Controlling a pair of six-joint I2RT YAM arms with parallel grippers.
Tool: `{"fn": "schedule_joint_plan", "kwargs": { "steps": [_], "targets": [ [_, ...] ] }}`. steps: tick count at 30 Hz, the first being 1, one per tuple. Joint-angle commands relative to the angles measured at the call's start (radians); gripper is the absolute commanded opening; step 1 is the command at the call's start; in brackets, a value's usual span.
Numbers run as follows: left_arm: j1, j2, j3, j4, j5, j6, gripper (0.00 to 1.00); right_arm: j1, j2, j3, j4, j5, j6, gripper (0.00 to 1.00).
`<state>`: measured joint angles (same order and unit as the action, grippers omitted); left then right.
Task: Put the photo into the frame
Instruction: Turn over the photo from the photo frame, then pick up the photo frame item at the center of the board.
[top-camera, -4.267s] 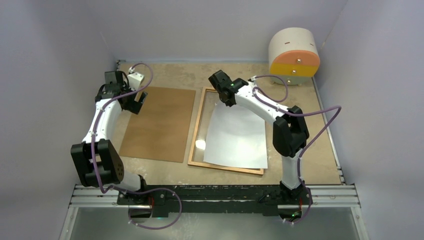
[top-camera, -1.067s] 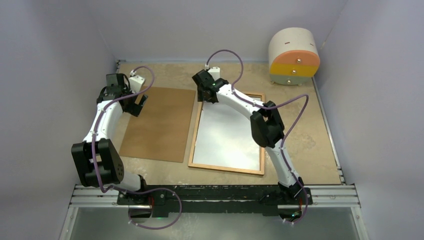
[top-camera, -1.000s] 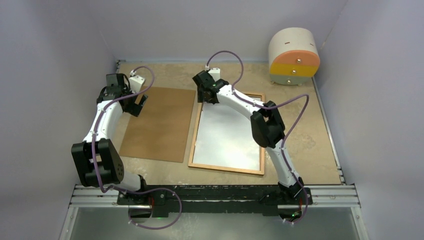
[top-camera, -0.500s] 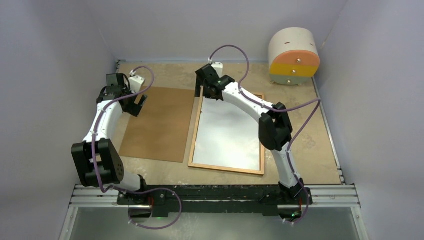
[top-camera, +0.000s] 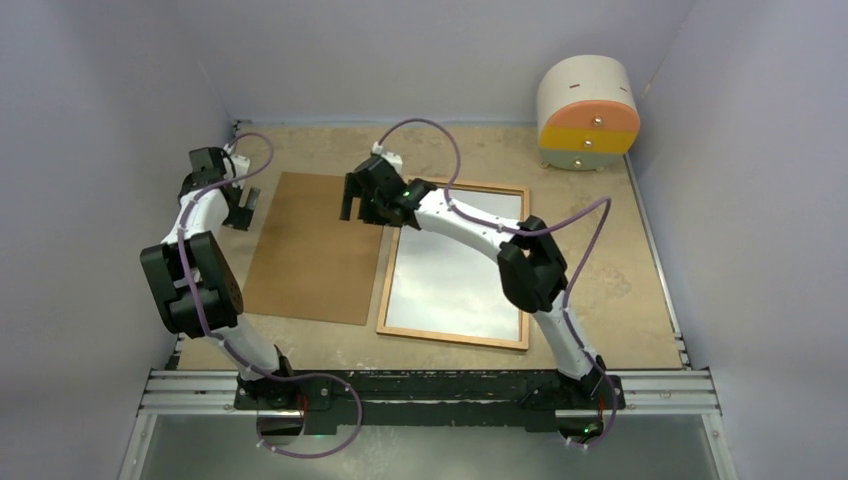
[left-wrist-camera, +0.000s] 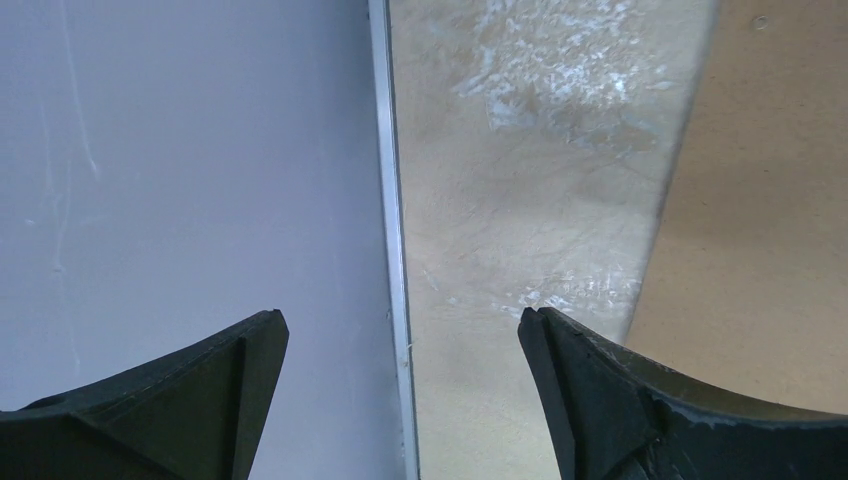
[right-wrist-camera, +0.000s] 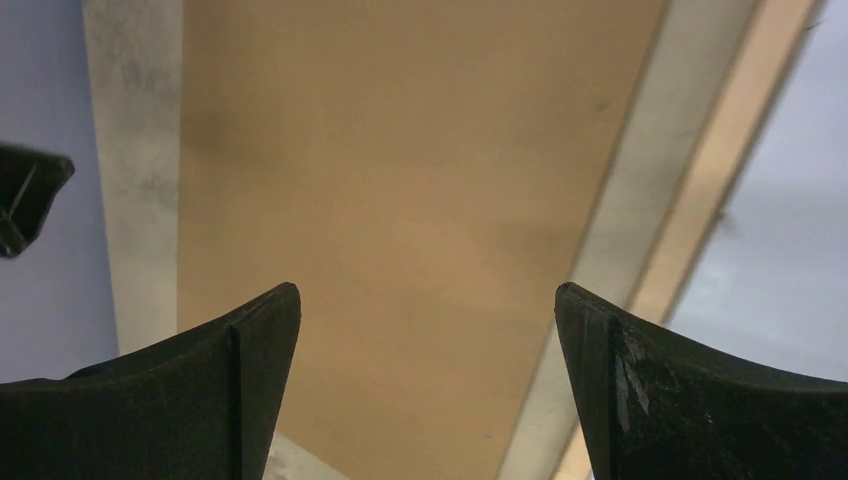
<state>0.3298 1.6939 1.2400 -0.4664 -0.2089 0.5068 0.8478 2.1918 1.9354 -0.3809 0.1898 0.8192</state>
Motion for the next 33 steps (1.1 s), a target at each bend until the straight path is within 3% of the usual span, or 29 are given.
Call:
{"fn": "schedule_joint_plan", "kwargs": {
  "steps": [1, 10, 19, 27, 33],
  "targets": [
    [-0.002, 0.025, -0.043, 0.127, -0.085, -0.055, 0.95, 0.037, 0.066, 0.039, 0.017, -0.018, 0.096, 0.99],
    [0.0, 0.122, -0.061, 0.209, -0.122, -0.115, 0.93, 0.05, 0.121, 0.035, -0.064, 0.063, 0.168, 0.99],
    [-0.008, 0.161, -0.086, 0.149, 0.061, -0.148, 0.94, 0.056, 0.143, 0.013, -0.118, 0.119, 0.189, 0.99],
    [-0.021, 0.168, -0.119, 0.099, 0.17, -0.125, 0.94, 0.055, 0.191, 0.003, -0.143, 0.068, 0.248, 0.99],
    [-0.049, 0.193, -0.151, 0.073, 0.204, -0.092, 0.94, 0.052, 0.184, -0.04, 0.004, -0.056, 0.298, 0.99]
  ]
}}
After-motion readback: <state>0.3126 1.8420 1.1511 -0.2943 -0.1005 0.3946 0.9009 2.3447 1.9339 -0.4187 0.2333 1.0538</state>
